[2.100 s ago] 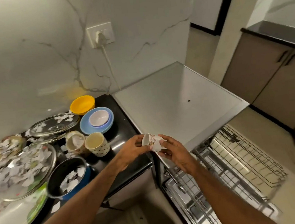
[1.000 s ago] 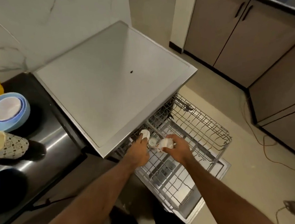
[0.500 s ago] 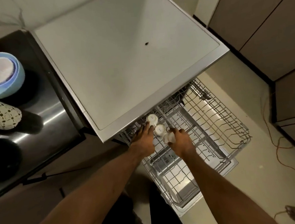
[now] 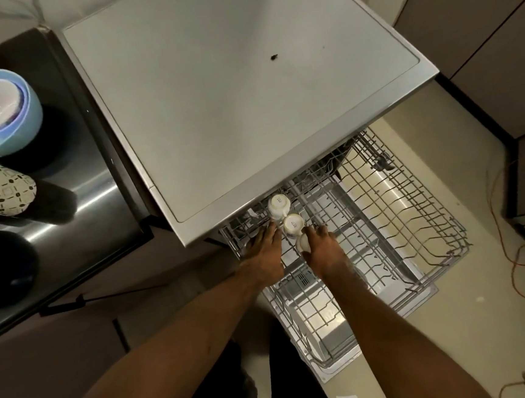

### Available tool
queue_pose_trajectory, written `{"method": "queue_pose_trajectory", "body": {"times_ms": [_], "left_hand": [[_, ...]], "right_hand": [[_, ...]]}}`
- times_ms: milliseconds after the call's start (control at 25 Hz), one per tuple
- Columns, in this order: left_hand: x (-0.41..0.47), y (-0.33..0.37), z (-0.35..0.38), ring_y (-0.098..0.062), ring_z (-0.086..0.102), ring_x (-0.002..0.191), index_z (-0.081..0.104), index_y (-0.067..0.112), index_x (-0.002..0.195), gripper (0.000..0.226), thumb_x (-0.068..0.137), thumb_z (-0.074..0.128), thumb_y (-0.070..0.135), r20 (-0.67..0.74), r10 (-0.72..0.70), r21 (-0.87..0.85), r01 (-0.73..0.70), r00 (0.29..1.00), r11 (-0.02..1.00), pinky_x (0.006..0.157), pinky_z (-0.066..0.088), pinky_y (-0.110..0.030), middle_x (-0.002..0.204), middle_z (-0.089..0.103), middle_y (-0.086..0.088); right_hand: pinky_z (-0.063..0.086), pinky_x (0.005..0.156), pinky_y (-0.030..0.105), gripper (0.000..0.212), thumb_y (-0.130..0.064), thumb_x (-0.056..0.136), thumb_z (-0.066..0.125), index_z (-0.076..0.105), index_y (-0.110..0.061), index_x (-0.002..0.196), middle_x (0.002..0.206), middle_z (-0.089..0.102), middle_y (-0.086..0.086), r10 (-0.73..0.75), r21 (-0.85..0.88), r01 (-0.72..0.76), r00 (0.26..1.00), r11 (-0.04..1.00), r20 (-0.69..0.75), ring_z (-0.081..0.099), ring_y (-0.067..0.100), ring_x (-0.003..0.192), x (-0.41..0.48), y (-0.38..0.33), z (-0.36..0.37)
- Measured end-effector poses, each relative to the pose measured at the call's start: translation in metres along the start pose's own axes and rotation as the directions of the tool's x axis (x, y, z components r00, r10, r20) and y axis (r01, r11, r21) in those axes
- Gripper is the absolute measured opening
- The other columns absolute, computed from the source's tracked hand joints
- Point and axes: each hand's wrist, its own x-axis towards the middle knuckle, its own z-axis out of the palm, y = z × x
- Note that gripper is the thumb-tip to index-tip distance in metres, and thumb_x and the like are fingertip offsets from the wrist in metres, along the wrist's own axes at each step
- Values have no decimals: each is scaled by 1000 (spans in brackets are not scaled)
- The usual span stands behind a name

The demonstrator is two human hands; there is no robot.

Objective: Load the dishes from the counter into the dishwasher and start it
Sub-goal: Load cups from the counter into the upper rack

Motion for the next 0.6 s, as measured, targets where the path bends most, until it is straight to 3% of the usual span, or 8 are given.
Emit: {"method": "queue_pose_trajectory", "body": {"times_ms": [600], "left_hand": [[1, 0, 1, -25, -11, 158, 2, 17, 165, 93, 94, 61, 25, 8, 2, -8, -2, 1000, 1000, 126, 6, -48, 172, -15, -1]], "right_hand": [[52, 107, 53, 78, -37, 94, 73, 32, -23, 159, 158, 39, 14, 12, 42, -12, 1000, 999, 9, 41, 35, 144, 7, 3, 15]]}}
